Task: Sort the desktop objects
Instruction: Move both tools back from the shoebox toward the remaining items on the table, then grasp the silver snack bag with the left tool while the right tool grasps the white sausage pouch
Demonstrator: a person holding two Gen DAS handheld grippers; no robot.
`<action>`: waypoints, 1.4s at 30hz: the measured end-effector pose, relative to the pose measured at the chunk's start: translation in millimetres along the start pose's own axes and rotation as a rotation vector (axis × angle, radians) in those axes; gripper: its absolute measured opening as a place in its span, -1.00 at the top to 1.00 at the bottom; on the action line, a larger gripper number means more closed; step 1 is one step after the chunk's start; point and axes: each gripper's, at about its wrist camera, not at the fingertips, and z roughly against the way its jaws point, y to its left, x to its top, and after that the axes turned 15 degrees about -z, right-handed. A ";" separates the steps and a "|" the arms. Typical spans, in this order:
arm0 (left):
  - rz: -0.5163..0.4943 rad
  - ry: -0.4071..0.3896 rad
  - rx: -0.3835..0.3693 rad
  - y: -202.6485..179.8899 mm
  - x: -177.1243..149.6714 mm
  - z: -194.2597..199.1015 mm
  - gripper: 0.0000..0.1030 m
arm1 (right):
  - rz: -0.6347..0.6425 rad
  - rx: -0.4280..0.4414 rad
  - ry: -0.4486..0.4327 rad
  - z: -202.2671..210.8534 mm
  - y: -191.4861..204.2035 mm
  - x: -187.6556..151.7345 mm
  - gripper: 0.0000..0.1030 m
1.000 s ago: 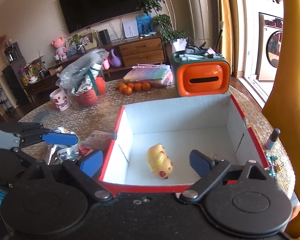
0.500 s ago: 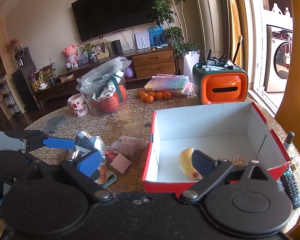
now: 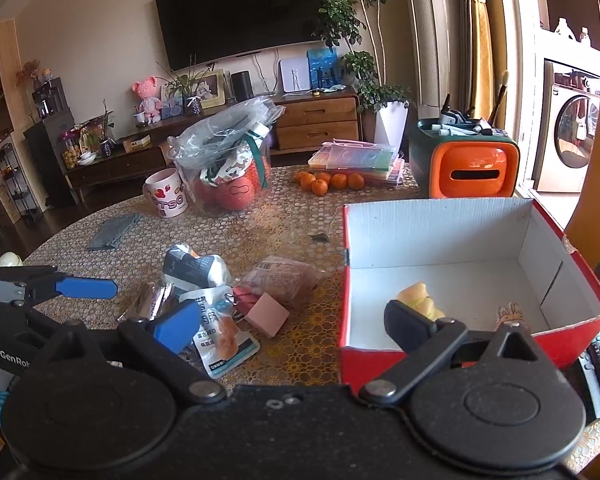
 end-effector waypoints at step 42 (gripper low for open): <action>0.073 0.119 0.204 115.5 -52.9 -79.5 -0.99 | 0.067 -0.068 0.081 -136.0 84.1 -65.8 -0.67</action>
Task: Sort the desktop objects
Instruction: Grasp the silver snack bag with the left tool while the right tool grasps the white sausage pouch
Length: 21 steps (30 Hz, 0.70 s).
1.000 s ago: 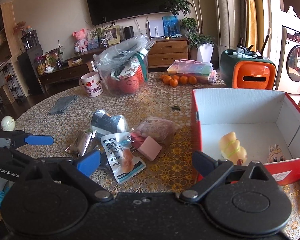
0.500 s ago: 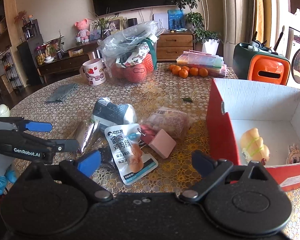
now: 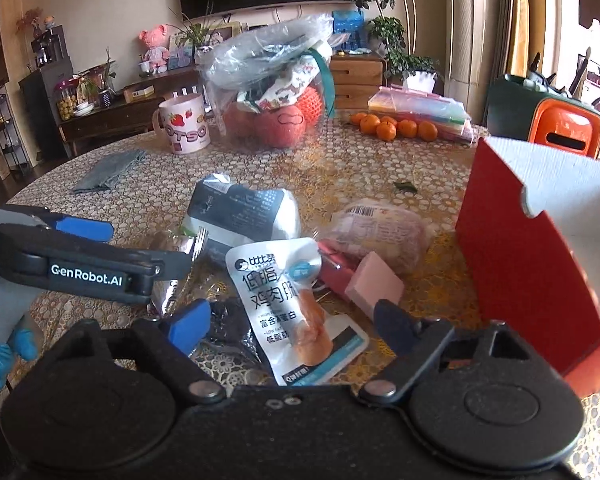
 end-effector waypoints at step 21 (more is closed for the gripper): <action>0.104 0.031 -0.064 21.3 -6.2 -32.9 -0.99 | -0.076 -0.018 0.032 -47.0 10.6 2.8 -0.31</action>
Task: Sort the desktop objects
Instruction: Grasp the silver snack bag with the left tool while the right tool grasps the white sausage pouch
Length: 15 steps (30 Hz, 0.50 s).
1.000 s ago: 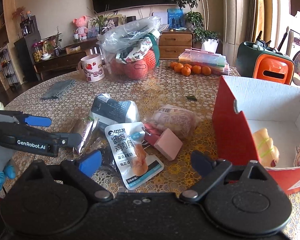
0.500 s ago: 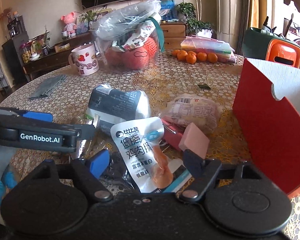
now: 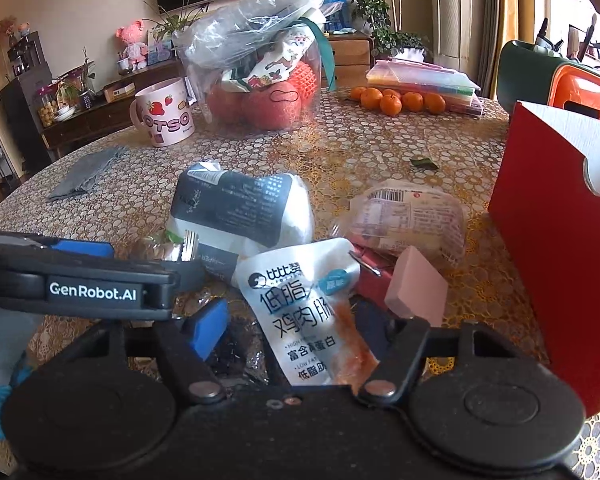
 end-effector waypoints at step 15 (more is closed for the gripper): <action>0.056 0.008 -0.075 6.0 -5.3 -11.3 -0.97 | -0.061 0.025 0.025 -7.4 -13.3 3.3 -0.12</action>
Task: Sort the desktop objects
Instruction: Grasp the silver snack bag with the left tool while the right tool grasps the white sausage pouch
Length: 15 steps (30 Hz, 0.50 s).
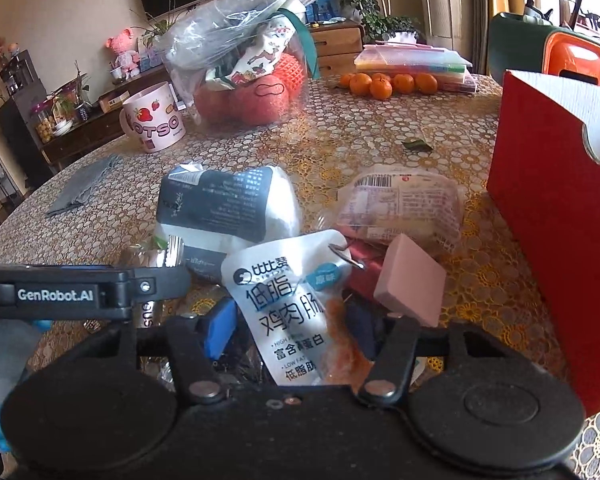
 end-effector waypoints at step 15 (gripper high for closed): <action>-0.044 -0.011 0.033 -12.2 4.0 14.9 0.01 | -0.022 0.039 -0.004 17.2 -3.2 1.1 0.12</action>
